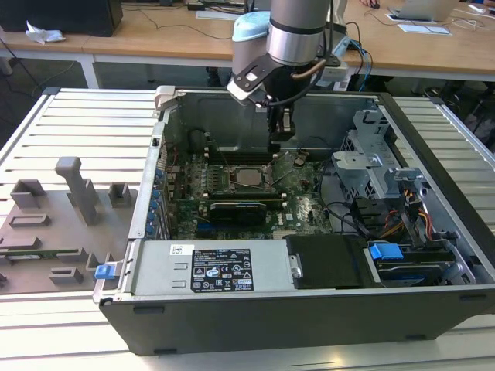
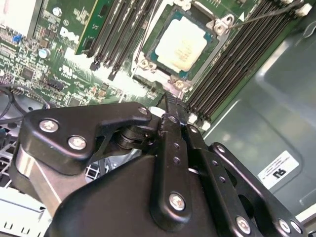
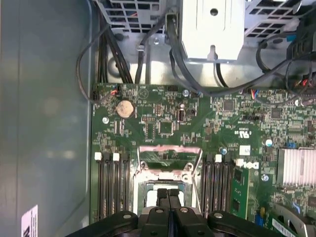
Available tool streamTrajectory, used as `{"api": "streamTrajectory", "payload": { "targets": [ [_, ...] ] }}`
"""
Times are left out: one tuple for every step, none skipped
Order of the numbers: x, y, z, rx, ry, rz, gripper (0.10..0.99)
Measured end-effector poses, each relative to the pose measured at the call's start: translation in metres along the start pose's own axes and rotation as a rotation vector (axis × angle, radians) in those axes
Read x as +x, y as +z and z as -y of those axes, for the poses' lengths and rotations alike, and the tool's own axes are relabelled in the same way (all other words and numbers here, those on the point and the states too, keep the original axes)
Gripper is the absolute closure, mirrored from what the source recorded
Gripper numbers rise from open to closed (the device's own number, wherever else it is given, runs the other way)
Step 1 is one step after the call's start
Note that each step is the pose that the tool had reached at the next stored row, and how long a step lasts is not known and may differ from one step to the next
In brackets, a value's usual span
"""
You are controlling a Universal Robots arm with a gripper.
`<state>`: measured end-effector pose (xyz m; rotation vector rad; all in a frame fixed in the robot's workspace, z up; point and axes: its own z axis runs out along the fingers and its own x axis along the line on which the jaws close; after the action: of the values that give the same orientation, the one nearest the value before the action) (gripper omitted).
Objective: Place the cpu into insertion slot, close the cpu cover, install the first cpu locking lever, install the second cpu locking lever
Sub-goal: 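Close the cpu cover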
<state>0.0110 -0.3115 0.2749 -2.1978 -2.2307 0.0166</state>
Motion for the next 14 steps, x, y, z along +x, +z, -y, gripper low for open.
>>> {"api": "streamTrajectory", "payload": {
  "targets": [
    [0.0000, 0.0000, -0.0013, 0.000, 0.000, 0.0000, 0.980],
    [0.0000, -0.0001, -0.0030, 0.000, 0.000, 0.0000, 0.980],
    [-0.0001, -0.0001, -0.0043, 0.000, 0.000, 0.0001, 0.980],
    [-0.0001, -0.0001, -0.0057, 0.000, 0.000, 0.0000, 0.980],
    [-0.0001, -0.0001, -0.0067, 0.000, 0.000, 0.0000, 0.980],
    [-0.0001, -0.0001, -0.0086, 0.000, 0.000, 0.0000, 0.980],
    [-0.0001, -0.0002, -0.0099, 0.000, 0.000, 0.0000, 0.980],
    [-0.0002, -0.0002, -0.0108, 0.000, 0.000, 0.0000, 0.980],
    [-0.0002, -0.0002, -0.0122, 0.000, 0.000, 0.0000, 0.980],
    [-0.0002, -0.0002, -0.0130, 0.000, 0.000, 0.0000, 0.980],
    [-0.0002, -0.0002, -0.0138, 0.000, 0.000, 0.0000, 0.980],
    [-0.0002, -0.0002, -0.0151, 0.000, 0.000, 0.0000, 0.980],
    [-0.0003, -0.0003, -0.0160, 0.000, 0.000, 0.0000, 0.980],
    [-0.0003, -0.0002, -0.0169, 0.000, 0.000, 0.0000, 0.980]
  ]
}}
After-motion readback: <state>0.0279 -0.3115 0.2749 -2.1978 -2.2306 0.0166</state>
